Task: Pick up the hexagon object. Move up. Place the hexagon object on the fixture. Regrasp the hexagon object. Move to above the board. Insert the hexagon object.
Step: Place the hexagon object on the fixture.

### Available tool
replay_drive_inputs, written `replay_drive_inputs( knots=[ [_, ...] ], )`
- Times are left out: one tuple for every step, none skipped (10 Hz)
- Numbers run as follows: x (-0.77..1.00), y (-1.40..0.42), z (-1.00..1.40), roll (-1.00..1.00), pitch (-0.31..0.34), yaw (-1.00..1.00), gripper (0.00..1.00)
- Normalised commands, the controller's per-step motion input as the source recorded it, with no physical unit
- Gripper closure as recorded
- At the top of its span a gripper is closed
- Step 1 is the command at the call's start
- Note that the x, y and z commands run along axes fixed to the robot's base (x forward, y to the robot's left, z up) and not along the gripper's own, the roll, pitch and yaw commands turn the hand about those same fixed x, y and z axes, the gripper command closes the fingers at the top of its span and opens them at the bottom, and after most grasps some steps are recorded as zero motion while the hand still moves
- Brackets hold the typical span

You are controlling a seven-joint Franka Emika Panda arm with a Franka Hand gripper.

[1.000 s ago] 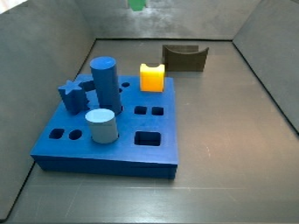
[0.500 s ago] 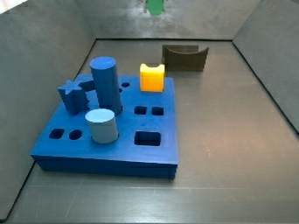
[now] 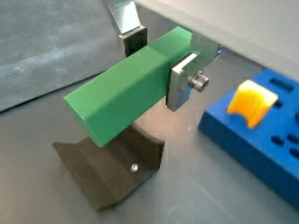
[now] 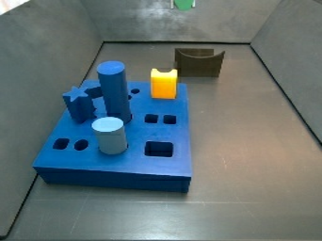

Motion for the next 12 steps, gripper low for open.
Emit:
replay_drive_inputs(
  knots=[
    [0.85,0.08,0.04,-1.0,0.055,-0.12,1.0],
    [0.76,0.07,0.03,-1.0,0.063,-0.12,1.0],
    [0.67,0.06,0.01,-1.0,0.069,-0.12,1.0],
    [0.54,0.05,0.0,-1.0,0.075,-0.13,1.0],
    [0.45,0.05,-0.01,-1.0,0.079,-0.14,1.0],
    [0.32,0.05,-0.01,-1.0,0.083,-0.15,1.0],
    [0.26,0.05,-0.01,-0.97,0.08,-0.16,1.0],
    [0.14,0.05,-0.01,-0.76,0.061,-0.14,1.0],
    [0.07,0.05,-0.01,-0.59,0.04,-0.13,1.0],
    [0.04,0.05,-0.01,-0.42,0.011,-0.12,1.0],
    [0.04,0.03,-0.01,-0.26,-0.005,-0.11,1.0],
    [0.12,0.13,-1.0,-1.0,0.265,-0.08,1.0]
  ],
)
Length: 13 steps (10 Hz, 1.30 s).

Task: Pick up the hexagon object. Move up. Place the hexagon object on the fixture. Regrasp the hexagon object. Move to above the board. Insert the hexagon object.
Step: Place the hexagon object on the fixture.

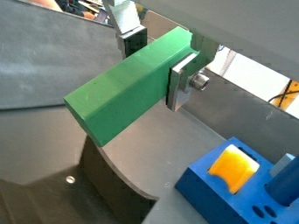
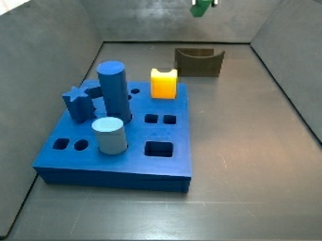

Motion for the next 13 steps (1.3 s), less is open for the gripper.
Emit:
replay_drive_inputs(
  knots=[
    [0.13,0.14,-1.0,-1.0,0.259,-0.09,1.0],
    [0.15,0.14,-1.0,-1.0,0.287,-0.16,1.0],
    [0.16,0.14,-1.0,-0.87,0.256,-0.19,1.0],
    [0.16,0.14,-1.0,-0.72,0.2,-0.22,1.0],
    [0.17,0.14,-1.0,-0.56,0.136,-0.24,1.0],
    [0.18,0.14,-1.0,-0.34,0.07,-0.25,1.0],
    [0.19,0.14,-1.0,-0.24,0.032,-0.23,1.0],
    [0.16,0.11,-0.81,-0.19,-0.007,-0.21,1.0],
    [0.13,0.09,-0.61,-0.18,-0.036,-0.18,1.0],
    [0.1,0.07,-0.35,-0.17,-0.067,-0.14,1.0],
    [0.08,0.07,-0.23,-0.15,-0.076,-0.11,1.0],
    [0.07,0.06,-0.19,-0.15,-0.081,-0.09,1.0],
    [0.06,0.05,-0.18,-0.14,-0.077,-0.05,1.0]
  ],
)
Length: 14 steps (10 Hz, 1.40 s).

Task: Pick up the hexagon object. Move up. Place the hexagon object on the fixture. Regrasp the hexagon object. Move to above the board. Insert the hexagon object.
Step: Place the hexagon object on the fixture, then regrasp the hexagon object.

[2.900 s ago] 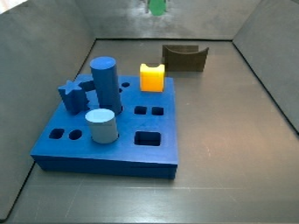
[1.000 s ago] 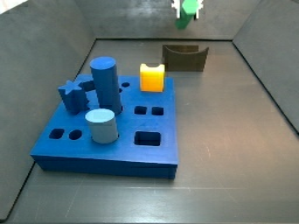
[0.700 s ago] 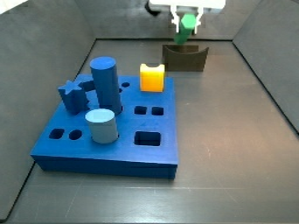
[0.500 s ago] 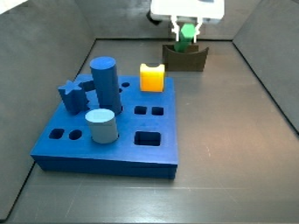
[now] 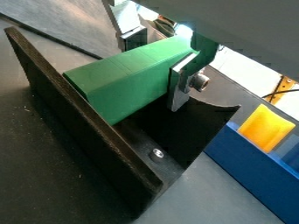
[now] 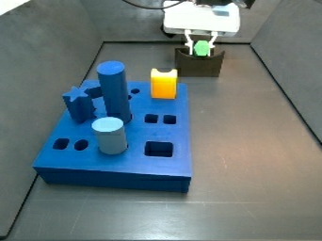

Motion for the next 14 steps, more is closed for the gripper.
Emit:
replay_drive_inputs(
  knots=[
    [0.06,0.05,-0.18,-0.14,-0.077,-0.05,1.0],
    [0.0,0.0,0.0,0.0,0.0,0.0,0.0],
    [0.0,0.0,1.0,0.02,-0.039,0.06,0.0],
    [-0.01,0.0,1.0,0.02,-0.031,0.06,0.0],
    [-0.02,0.0,1.0,0.02,-0.02,0.07,0.0],
    [-0.04,0.0,1.0,0.02,0.002,0.07,0.0],
    [-0.04,0.0,1.0,0.02,0.023,0.07,0.0],
    [-0.04,0.01,0.91,0.02,0.054,0.05,0.0],
    [-0.04,0.01,0.79,0.01,0.068,0.04,0.0],
    [-0.03,0.01,0.48,0.02,0.092,0.02,0.0],
    [-0.03,0.01,0.36,0.02,0.098,0.01,0.0],
    [-0.13,-0.87,0.98,1.0,0.053,0.01,0.0],
    [-0.12,-0.84,0.86,1.0,0.051,0.01,0.0],
    [-0.12,-0.72,0.73,1.0,0.04,0.01,0.0]
  ],
)
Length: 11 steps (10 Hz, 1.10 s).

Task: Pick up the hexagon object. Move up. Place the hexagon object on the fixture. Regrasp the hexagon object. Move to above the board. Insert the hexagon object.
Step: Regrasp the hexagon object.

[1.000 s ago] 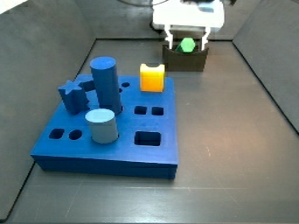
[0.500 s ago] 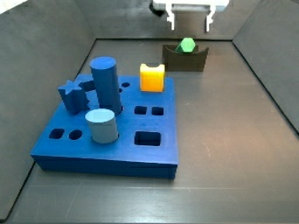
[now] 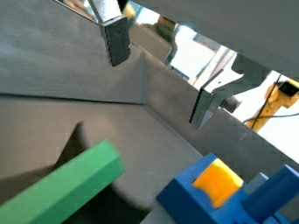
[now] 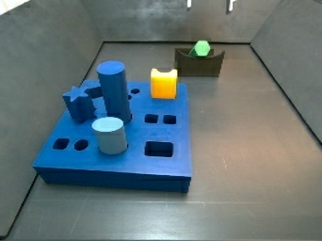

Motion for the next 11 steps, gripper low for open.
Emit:
replay_drive_inputs(
  knots=[
    [-0.12,-0.57,0.54,1.0,0.031,0.01,0.0],
    [-0.09,-0.35,0.25,1.0,0.027,0.01,0.0],
    [-0.05,-0.17,0.05,1.0,0.025,0.01,0.0],
    [-0.01,-0.03,0.02,1.0,0.027,0.01,0.0],
    [-0.01,-0.03,0.03,1.0,0.028,0.01,0.0],
    [-0.02,-0.04,0.02,1.0,0.024,0.01,0.0],
    [-0.02,-0.03,0.01,1.0,0.019,0.01,0.0],
    [-0.03,-0.03,0.01,1.0,0.012,0.01,0.0],
    [-0.03,-0.02,0.01,1.0,0.007,0.01,0.0],
    [-0.03,-0.02,0.01,1.0,0.004,0.01,0.0],
    [-0.02,-0.02,0.0,1.0,-0.004,0.02,0.0]
  ],
)
